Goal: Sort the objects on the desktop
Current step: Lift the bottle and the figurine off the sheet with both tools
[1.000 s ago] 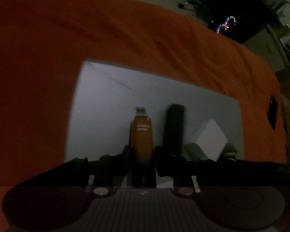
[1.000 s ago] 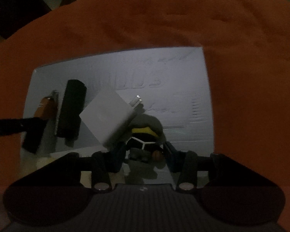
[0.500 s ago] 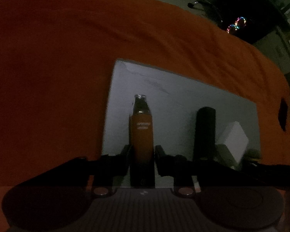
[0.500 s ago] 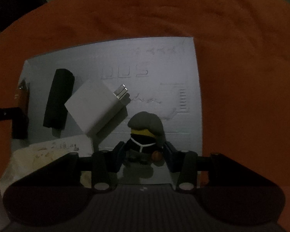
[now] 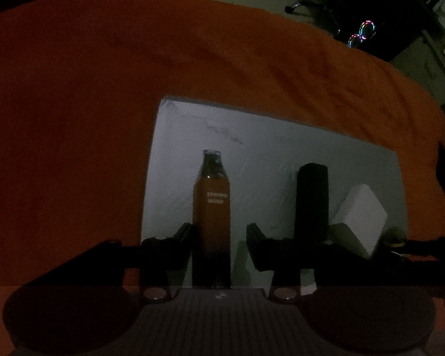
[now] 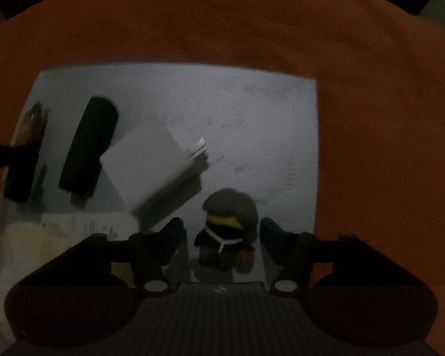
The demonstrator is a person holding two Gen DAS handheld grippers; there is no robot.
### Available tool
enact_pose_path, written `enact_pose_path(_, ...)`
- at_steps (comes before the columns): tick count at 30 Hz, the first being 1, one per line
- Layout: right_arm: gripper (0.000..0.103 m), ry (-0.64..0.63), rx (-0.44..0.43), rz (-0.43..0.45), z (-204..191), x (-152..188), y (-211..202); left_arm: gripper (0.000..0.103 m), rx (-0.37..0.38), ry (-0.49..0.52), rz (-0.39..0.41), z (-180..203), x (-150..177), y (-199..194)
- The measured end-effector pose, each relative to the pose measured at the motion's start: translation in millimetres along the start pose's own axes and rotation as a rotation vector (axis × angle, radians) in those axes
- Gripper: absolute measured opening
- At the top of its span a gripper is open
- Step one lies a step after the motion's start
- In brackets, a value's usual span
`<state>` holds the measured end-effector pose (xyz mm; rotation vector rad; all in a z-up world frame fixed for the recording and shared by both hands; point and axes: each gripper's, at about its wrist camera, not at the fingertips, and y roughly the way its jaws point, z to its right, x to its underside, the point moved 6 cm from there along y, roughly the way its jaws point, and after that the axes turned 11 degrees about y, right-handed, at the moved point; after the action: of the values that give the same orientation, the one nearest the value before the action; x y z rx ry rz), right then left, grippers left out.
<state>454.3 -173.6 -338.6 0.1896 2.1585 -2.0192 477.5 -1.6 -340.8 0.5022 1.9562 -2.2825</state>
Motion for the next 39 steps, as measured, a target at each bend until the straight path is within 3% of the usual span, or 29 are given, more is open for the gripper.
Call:
enact_pose_path(2, 0.042, 0.003, -0.001, 0.012, 1.5, -2.7, -0.6, 0.022, -0.017, 0.025, 0.006, 1.9, 0.4, 0.1)
enact_pose_path(10, 0.048, 0.030, -0.018, 0.029, -1.9, -9.1, 7.2, 0.022, -0.036, 0.037, 0.030, 0.1, 4.9, -5.7)
enact_pose_path(15, 0.042, 0.032, 0.006, 0.056, -12.6, 0.8, 11.0, 0.022, -0.043, 0.041, 0.046, 4.7, 7.0, -11.1)
enact_pose_path(19, 0.041, 0.101, -0.063, 0.042, -6.9, -2.0, 7.3, 0.022, -0.031, 0.027, 0.078, 2.5, 6.4, -22.7)
enact_pose_path(29, 0.041, 0.168, -0.094, 0.108, 3.7, -7.0, -39.3, 0.022, -0.015, -0.002, 0.137, -0.8, 7.5, -62.0)
enact_pose_path(39, 0.041, 0.149, -0.121, 0.142, -6.1, 14.5, -83.1, 0.022, 0.002, 0.042, 0.176, 20.5, 20.7, -112.8)
